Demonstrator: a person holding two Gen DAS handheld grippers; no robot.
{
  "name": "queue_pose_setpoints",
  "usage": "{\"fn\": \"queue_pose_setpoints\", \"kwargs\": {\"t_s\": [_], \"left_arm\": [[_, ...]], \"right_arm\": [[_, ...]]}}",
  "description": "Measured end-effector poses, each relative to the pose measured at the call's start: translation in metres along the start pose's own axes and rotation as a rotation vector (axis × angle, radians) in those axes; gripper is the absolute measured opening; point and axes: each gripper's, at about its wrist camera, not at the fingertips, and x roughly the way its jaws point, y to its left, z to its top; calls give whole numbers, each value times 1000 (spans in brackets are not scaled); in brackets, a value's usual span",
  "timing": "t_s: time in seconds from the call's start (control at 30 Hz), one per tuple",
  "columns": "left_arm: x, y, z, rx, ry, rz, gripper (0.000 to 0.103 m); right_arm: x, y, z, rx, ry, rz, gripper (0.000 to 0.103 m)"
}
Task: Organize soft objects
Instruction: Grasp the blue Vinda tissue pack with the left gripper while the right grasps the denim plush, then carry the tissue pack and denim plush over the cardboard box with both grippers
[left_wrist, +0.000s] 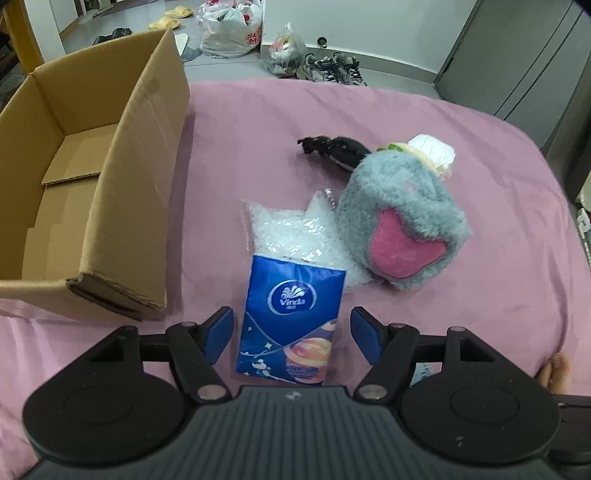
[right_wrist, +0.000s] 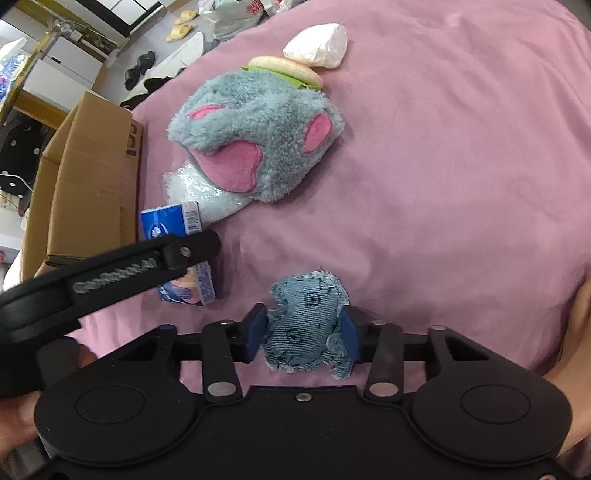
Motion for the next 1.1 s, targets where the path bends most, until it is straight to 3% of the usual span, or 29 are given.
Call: {"fn": "queue_pose_setpoints", "kwargs": {"t_s": [0.07,0.27,0.5,0.7,1.1], "left_arm": [[2,1,-2,-1,3,-4,53],[-10,2,-1,-18,-11,8,52],[-58,3,8,-42,-48,-39,52],[-94,13,15,-54,-77,-59,52],[-126,37,33,-70,-98,-89,52]], "right_arm": [[-4,-1,-1,4,-11,3,34],[-23,-6,-2,19,-76,6,31],[-40,-4,-5,23,-140,39,31],[-60,12,-2,-8,-192,47,31],[-92,37,6,4,-258,67,31]]}}
